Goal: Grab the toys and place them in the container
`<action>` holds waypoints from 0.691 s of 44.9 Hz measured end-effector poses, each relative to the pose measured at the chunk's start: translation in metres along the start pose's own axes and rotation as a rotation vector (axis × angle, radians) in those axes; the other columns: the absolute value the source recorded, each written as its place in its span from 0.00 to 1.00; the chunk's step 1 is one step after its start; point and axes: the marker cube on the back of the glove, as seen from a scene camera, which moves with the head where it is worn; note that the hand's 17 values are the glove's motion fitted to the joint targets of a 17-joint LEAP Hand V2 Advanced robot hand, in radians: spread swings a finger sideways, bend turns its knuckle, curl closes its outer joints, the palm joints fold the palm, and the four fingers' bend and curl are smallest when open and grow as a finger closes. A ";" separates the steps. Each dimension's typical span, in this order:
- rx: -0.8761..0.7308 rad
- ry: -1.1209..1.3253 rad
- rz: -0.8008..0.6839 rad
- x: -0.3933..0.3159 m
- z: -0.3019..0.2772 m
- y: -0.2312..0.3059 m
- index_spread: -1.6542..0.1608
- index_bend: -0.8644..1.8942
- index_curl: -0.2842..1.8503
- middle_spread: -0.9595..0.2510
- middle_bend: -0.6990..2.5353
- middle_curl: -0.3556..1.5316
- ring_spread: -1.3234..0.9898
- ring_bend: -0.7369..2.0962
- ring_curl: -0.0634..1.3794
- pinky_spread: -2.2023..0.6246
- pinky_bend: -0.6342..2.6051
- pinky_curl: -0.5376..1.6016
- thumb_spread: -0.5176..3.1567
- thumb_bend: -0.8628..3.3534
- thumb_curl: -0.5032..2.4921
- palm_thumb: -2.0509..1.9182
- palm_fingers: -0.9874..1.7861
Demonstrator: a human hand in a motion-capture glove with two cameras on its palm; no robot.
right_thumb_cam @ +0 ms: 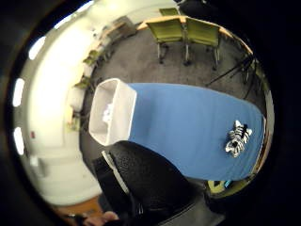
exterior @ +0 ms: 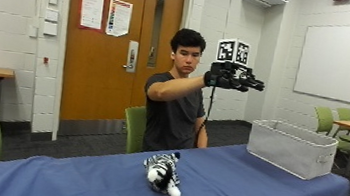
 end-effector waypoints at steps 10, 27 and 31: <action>-0.017 0.024 0.120 0.089 0.033 0.032 0.72 0.37 0.28 0.68 0.26 0.35 0.50 0.32 0.24 0.78 0.46 0.41 0.39 0.17 0.21 0.47 0.33; -0.123 0.014 0.251 0.178 0.156 0.048 0.71 0.37 0.28 0.68 0.26 0.34 0.51 0.31 0.23 0.78 0.47 0.42 0.39 0.17 0.20 0.47 0.31; -0.156 -0.008 0.265 0.189 0.184 0.049 0.72 0.37 0.28 0.67 0.26 0.34 0.51 0.31 0.22 0.78 0.47 0.42 0.39 0.17 0.20 0.47 0.30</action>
